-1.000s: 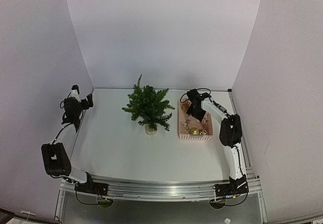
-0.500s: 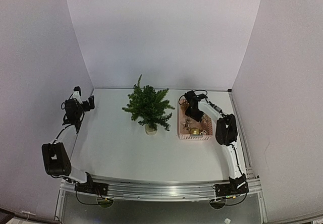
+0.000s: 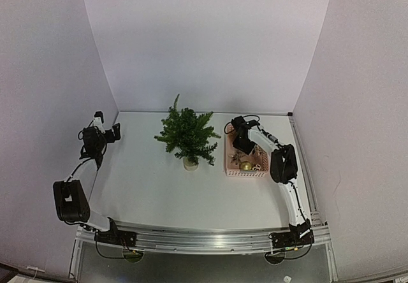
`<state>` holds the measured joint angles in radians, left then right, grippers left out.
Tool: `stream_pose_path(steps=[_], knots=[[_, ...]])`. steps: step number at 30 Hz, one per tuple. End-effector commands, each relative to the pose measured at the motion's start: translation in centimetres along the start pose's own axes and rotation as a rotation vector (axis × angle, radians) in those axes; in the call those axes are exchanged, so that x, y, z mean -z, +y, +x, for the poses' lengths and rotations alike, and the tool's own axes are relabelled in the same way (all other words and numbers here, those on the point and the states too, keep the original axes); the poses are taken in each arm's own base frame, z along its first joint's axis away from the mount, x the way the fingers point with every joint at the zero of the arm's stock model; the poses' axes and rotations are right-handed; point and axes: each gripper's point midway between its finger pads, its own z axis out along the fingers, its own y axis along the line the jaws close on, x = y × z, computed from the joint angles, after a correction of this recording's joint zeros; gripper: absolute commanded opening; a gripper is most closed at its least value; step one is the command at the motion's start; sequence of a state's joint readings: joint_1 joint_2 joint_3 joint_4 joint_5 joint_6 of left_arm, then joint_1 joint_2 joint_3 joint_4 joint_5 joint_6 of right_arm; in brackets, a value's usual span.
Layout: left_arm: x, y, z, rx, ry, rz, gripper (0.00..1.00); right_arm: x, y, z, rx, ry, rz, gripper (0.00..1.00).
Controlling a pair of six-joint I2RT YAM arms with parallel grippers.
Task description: Decorate the small christmas tree
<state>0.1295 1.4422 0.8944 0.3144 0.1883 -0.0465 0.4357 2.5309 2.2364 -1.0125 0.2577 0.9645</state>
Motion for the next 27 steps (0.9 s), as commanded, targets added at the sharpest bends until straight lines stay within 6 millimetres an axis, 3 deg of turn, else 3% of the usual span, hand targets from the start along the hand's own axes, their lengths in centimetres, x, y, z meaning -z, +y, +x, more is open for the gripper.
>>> stream_pose_path(steps=[1, 10, 15, 27], knots=[[0.1, -0.7, -0.8, -0.033, -0.022, 0.031, 1.00, 0.7, 0.0, 0.2, -0.030, -0.001, 0.002, 0.47], [0.0, -1.3, -0.3, -0.031, -0.002, 0.071, 1.00, 3.1, 0.5, -1.2, -0.093, -0.057, -0.057, 0.29], [0.0, -1.5, -0.3, -0.036, 0.000, 0.077, 1.00, 4.5, 0.9, -1.7, -0.101, -0.075, -0.088, 0.27], [0.1, -2.3, -0.8, -0.079, -0.016, 0.123, 1.00, 10.4, 1.0, -3.2, -0.100, -0.136, -0.179, 0.22]])
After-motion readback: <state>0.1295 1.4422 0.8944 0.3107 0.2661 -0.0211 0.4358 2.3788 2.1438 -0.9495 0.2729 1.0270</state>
